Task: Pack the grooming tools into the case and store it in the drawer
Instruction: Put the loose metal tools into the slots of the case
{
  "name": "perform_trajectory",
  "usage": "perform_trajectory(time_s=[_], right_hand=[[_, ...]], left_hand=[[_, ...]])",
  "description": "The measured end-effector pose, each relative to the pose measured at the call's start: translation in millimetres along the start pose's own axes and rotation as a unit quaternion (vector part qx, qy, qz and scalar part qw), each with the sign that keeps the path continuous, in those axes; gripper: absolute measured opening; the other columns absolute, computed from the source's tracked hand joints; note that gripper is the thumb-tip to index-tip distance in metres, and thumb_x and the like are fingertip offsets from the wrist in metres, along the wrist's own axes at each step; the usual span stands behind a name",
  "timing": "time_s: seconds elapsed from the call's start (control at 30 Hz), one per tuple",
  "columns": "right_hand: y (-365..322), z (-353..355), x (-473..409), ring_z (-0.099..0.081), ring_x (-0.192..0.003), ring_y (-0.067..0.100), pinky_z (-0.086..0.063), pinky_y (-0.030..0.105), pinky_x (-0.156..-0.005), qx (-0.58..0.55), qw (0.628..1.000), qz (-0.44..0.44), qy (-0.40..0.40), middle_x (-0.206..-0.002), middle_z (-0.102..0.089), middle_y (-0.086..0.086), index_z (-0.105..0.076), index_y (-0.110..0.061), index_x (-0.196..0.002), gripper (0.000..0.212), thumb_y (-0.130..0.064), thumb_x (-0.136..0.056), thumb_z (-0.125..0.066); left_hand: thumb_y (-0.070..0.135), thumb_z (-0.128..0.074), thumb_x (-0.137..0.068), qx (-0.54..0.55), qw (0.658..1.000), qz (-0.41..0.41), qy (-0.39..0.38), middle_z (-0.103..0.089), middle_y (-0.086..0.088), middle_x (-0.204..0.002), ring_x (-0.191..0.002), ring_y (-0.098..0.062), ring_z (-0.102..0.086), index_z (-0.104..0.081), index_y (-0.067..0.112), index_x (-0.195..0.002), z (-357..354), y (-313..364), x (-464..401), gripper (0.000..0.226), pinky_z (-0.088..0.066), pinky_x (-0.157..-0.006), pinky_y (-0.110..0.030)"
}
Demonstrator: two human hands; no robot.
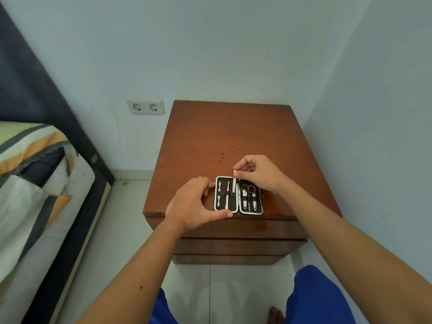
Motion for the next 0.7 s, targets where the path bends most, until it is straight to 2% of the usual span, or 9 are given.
perform_trajectory(time_s=[0.13, 0.2, 0.37, 0.5, 0.57, 0.7], right_hand=[[-3, -3, 3, -0.064, -0.074, 0.005, -0.053, 0.026, -0.075, 0.074, 0.997, 0.017, -0.011, -0.088, -0.077, -0.006, -0.079, -0.024, -0.095, 0.014, -0.028, -0.084, -0.087], [-7, -3, 7, -0.059, -0.073, 0.004, -0.048, 0.023, -0.072, 0.123, 0.992, 0.038, -0.014, -0.088, -0.073, -0.009, -0.08, -0.025, -0.097, 0.016, -0.03, -0.084, -0.086], [-5, -8, 22, -0.056, -0.091, 0.002, -0.046, 0.022, -0.083, 0.195, 0.977, 0.084, -0.032, -0.108, -0.058, -0.016, -0.077, -0.029, -0.114, 0.039, -0.044, -0.08, -0.086], [-3, -14, 34, -0.055, -0.104, 0.006, -0.051, 0.03, -0.096, 0.24, 0.964, 0.1, -0.047, -0.116, -0.048, -0.015, -0.071, -0.025, -0.127, 0.06, -0.058, -0.078, -0.08], [-2, -15, 36, -0.055, -0.105, 0.006, -0.052, 0.034, -0.095, 0.23, 0.968, 0.095, -0.044, -0.116, -0.047, -0.017, -0.071, -0.027, -0.124, 0.065, -0.066, -0.072, -0.076], [-1, -15, 37, -0.054, -0.106, 0.005, -0.053, 0.033, -0.094, 0.225, 0.968, 0.101, -0.046, -0.116, -0.046, -0.017, -0.069, -0.032, -0.114, 0.056, -0.067, -0.071, -0.077]], left_hand=[[0.088, -0.077, -0.06, -0.003, 1.0, -0.001, -0.002, -0.052, 0.019, -0.091, -0.087, -0.004, -0.053, -0.058, 0.033, -0.11, 0, -1, 0, 0.077, -0.042, -0.072, -0.022], [0.088, -0.077, -0.06, -0.002, 1.0, -0.002, 0.001, -0.051, 0.019, -0.09, -0.087, -0.005, -0.053, -0.059, 0.033, -0.11, 0, -1, 0, 0.077, -0.043, -0.072, -0.022], [0.087, -0.079, -0.061, -0.005, 1.0, -0.001, -0.001, -0.051, 0.019, -0.09, -0.086, -0.004, -0.053, -0.06, 0.032, -0.111, 1, 1, 0, 0.076, -0.045, -0.072, -0.023], [0.087, -0.078, -0.062, -0.009, 1.0, -0.002, -0.002, -0.052, 0.018, -0.09, -0.086, -0.006, -0.053, -0.059, 0.032, -0.109, 1, 3, 1, 0.075, -0.047, -0.072, -0.025], [0.086, -0.079, -0.062, -0.01, 1.0, -0.003, 0.0, -0.052, 0.018, -0.091, -0.086, -0.006, -0.053, -0.058, 0.033, -0.108, 1, 3, 1, 0.073, -0.046, -0.072, -0.025], [0.084, -0.081, -0.063, -0.01, 1.0, -0.004, 0.002, -0.052, 0.018, -0.091, -0.086, -0.005, -0.052, -0.057, 0.033, -0.108, 2, 5, 2, 0.072, -0.044, -0.071, -0.023]])
Point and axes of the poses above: each hand's wrist, its own x-axis away from the middle knuckle, its own z-axis out of the back of the hand, y = z × x, the point moved 2 cm from there along -x, towards the middle knuckle
